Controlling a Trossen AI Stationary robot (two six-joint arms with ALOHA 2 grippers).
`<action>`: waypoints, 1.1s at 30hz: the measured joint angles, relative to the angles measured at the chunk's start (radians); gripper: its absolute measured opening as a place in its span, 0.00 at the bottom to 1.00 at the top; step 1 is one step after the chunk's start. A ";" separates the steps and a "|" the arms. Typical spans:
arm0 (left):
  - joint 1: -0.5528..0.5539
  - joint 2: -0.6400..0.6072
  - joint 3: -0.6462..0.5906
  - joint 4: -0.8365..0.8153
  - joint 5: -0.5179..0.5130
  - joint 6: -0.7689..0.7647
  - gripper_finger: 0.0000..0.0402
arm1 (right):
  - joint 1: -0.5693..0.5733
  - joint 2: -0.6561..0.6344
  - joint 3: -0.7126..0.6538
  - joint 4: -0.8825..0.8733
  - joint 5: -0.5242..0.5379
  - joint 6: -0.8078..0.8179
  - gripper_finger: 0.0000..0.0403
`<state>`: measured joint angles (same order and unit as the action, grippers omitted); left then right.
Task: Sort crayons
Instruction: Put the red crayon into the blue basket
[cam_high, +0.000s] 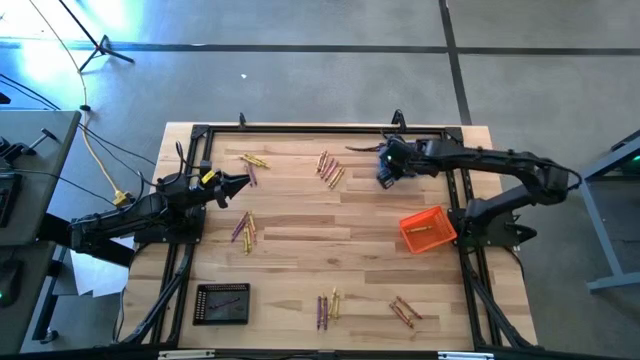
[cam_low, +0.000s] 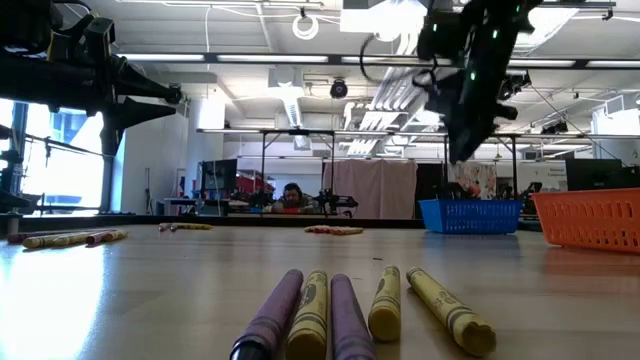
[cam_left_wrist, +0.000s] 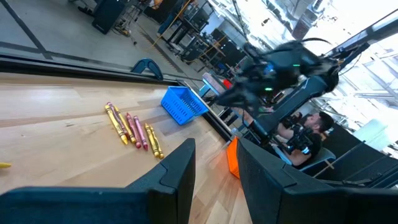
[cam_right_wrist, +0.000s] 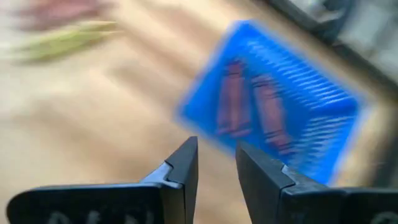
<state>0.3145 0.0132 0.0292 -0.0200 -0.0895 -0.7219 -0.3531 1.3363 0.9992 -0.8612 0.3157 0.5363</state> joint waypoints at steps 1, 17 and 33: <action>0.000 0.000 0.000 0.000 0.000 0.000 0.26 | 0.033 -0.014 0.014 -0.008 -0.066 0.048 0.23; 0.000 0.000 0.000 0.000 0.000 0.000 0.26 | 0.849 0.128 0.017 0.091 -0.354 0.878 0.23; 0.000 0.000 0.000 0.000 0.000 0.000 0.26 | 1.053 0.366 0.017 0.162 -0.549 1.091 0.23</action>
<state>0.3141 0.0131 0.0292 -0.0200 -0.0895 -0.7219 0.7002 1.7024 1.0161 -0.6988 -0.2329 1.6276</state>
